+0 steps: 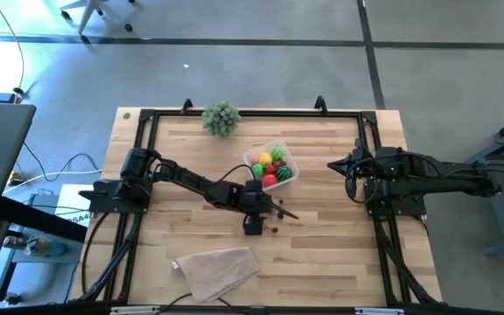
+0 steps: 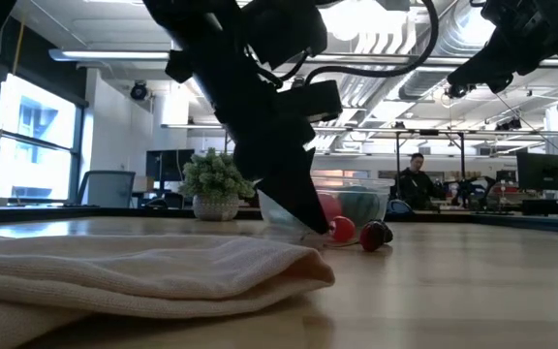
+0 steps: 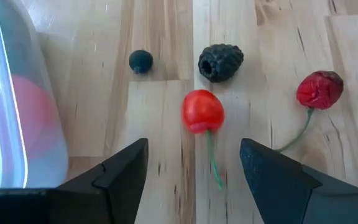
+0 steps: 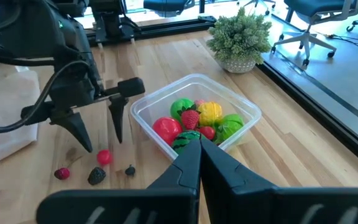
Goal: Pick and placing Produce into tupperware
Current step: Put the red cherry into the transparent bin
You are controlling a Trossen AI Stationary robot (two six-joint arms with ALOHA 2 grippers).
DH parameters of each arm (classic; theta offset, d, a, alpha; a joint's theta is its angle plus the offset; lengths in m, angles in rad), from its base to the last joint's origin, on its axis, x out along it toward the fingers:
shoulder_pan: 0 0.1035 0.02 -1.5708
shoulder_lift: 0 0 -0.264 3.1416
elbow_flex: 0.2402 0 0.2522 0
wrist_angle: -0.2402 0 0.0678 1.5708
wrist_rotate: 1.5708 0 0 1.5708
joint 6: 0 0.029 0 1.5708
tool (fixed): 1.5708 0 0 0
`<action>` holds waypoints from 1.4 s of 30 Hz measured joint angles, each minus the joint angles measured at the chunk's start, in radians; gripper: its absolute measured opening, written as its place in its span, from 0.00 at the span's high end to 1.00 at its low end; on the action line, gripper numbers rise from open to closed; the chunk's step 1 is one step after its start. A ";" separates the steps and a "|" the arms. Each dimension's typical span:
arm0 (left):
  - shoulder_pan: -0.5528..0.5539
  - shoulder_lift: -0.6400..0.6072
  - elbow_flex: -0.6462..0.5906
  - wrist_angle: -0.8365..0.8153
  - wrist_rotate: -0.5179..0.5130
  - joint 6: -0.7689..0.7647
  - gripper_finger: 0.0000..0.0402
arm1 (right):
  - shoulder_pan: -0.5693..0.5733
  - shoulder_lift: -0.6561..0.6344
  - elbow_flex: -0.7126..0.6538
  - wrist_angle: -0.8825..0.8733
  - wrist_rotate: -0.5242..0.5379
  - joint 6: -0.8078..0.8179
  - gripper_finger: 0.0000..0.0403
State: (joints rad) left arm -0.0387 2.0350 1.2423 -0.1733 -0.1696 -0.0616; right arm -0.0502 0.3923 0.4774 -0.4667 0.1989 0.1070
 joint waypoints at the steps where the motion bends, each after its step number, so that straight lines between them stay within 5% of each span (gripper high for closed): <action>1: 0.000 0.000 0.000 0.002 0.000 0.000 0.39 | 0.000 0.000 0.000 0.000 0.000 0.000 1.00; 18: 0.021 0.028 0.001 0.127 0.035 0.043 0.39 | 0.000 0.000 0.000 0.000 0.000 0.000 1.00; 42: 0.027 0.030 0.000 0.104 0.008 0.032 0.39 | 0.000 0.000 0.000 0.000 0.000 0.000 1.00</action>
State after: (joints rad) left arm -0.0113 2.0647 1.2427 -0.0697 -0.1612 -0.0295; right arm -0.0499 0.3923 0.4774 -0.4670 0.1989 0.1070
